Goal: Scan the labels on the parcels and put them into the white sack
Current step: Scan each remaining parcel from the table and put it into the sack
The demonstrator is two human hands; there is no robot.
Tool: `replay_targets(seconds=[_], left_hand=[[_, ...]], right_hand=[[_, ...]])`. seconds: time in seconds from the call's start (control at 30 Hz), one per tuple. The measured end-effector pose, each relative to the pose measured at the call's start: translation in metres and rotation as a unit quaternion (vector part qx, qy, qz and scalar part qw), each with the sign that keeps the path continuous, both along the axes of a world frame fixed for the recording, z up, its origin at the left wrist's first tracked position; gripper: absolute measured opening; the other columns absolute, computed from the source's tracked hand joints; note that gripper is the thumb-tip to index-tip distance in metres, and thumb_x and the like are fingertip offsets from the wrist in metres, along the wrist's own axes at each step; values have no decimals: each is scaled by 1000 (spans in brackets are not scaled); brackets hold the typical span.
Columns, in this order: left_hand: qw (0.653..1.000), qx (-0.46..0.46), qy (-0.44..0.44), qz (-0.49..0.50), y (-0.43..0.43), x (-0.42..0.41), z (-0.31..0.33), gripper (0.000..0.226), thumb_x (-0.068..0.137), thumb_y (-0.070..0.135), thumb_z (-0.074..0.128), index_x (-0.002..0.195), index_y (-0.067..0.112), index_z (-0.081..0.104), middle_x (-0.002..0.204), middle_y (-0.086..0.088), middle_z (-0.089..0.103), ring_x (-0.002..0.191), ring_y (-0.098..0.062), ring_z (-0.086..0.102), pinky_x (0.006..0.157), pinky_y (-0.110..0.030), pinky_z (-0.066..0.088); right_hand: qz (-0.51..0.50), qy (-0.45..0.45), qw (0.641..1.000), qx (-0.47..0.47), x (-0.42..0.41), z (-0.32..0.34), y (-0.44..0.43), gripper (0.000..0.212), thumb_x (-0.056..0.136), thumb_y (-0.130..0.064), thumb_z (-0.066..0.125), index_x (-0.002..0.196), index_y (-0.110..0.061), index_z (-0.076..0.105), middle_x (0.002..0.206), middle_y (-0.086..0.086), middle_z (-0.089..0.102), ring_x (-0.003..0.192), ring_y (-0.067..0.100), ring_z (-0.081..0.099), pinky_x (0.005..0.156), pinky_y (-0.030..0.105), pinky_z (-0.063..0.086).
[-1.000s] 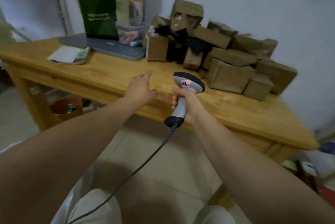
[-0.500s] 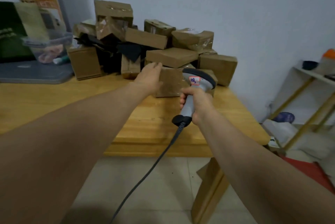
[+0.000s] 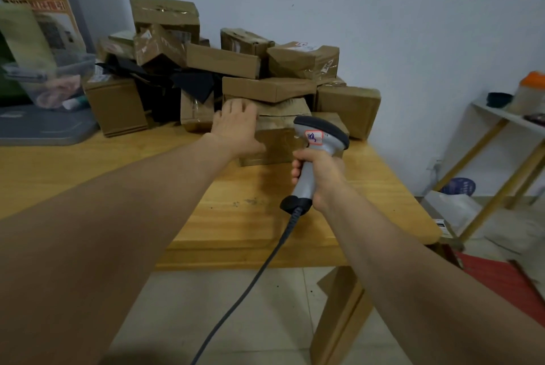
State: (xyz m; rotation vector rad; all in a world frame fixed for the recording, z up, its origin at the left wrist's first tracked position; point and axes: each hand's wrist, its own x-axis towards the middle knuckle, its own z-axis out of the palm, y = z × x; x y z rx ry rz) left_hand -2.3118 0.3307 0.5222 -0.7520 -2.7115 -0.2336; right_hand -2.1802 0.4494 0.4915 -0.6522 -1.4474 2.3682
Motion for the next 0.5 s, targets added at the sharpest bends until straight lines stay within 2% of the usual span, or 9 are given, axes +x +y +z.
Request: replay_targets(seconds=[0.07, 0.13, 0.2, 0.27, 0.33, 0.43, 0.5], left_hand=[[998, 31, -48, -24, -1, 1, 3, 64, 73, 32, 77, 126, 19, 44, 140, -11, 35, 130, -32, 32, 104, -42, 35], [998, 21, -60, -27, -5, 3, 8, 56, 77, 27, 75, 124, 20, 46, 139, -10, 37, 130, -33, 30, 103, -41, 34], [999, 4, -43, -25, -8, 4, 11, 50, 80, 32, 71, 122, 18, 49, 136, -10, 42, 129, -33, 30, 103, -41, 34], [1000, -8, 9, -20, -7, 8, 9, 54, 84, 45, 63, 126, 13, 48, 131, -11, 48, 124, -31, 36, 101, -41, 36], [999, 6, 42, -14, -5, 13, 5, 65, 92, 52, 48, 140, 10, 38, 137, -16, 45, 127, -33, 36, 104, -44, 35], [999, 24, 25, 10, -3, 17, 7, 63, 101, 37, 38, 153, 11, 13, 145, -18, 38, 132, -36, 32, 106, -46, 32], [999, -8, 13, 30, -2, 18, 11, 60, 100, 25, 43, 152, 12, 17, 142, -18, 41, 129, -35, 35, 103, -46, 33]], right_hand=[[-4, 1, 1000, -7, 3, 0, 0, 9, 80, 1, 67, 79, -3, 59, 50, 3, 60, 41, 13, 56, 41, 22, 46], [-5, 2, 1000, -9, 7, 1, -1, 8, 80, 1, 67, 81, -3, 60, 50, 3, 60, 41, 13, 56, 41, 23, 46], [-1, 4, 1000, -8, 13, 3, -4, 9, 80, 0, 67, 84, -2, 60, 51, 3, 61, 42, 13, 57, 42, 23, 47], [-1, 7, 1000, -6, 17, 4, -3, 11, 80, -1, 68, 88, -2, 61, 52, 2, 61, 43, 13, 57, 43, 23, 47], [1, 9, 1000, -4, 22, 5, -2, 10, 80, -1, 68, 88, -3, 61, 52, 2, 61, 43, 13, 57, 43, 23, 47], [-1, 3, 1000, -3, 30, 4, -2, 7, 81, -1, 66, 81, -4, 60, 51, 2, 60, 41, 12, 56, 42, 23, 47], [-3, -5, 1000, -3, 34, 3, -3, 8, 81, 0, 66, 79, -4, 60, 50, 3, 60, 41, 13, 56, 42, 23, 47]])
